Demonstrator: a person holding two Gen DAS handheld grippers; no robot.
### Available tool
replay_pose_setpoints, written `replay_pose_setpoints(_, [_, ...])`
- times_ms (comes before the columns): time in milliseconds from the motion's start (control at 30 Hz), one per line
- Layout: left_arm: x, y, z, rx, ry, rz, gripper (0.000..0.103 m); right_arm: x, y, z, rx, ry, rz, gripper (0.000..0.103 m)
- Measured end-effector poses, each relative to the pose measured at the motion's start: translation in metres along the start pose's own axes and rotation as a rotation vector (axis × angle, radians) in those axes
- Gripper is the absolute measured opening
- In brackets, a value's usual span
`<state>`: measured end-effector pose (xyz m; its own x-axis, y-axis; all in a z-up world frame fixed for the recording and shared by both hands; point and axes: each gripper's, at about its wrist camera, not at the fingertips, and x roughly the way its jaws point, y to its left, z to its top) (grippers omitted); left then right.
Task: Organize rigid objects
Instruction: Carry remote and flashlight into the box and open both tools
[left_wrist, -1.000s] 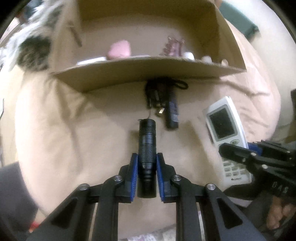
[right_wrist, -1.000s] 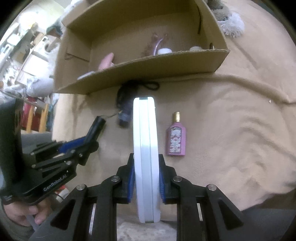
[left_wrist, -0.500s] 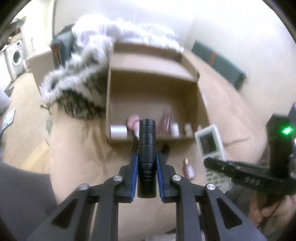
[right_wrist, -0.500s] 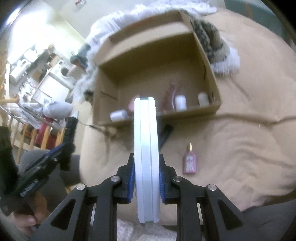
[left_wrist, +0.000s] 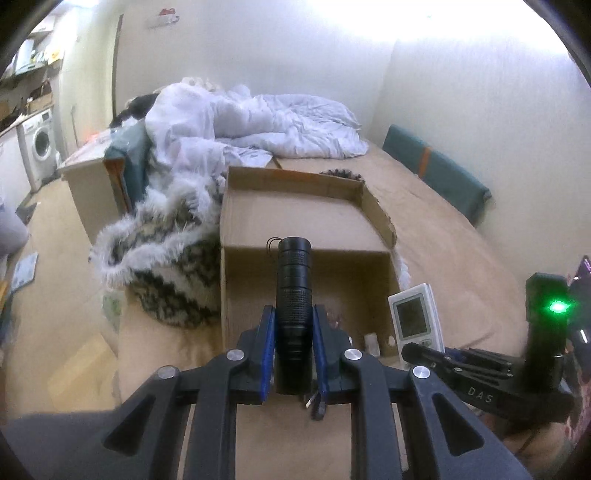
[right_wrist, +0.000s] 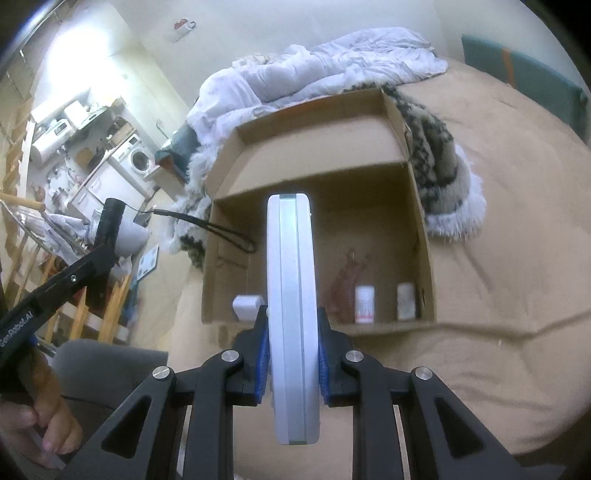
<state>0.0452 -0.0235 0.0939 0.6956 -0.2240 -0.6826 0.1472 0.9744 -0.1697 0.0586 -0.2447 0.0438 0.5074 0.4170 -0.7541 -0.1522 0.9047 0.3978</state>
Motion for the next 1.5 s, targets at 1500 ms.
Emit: replay_pose_setpoints(1500, [0.222, -0.01, -0.054, 0.115, 0.355, 0.131, 0.017, 0.156, -0.092, 0.031, 0.247, 0.267, -0.018, 0.022])
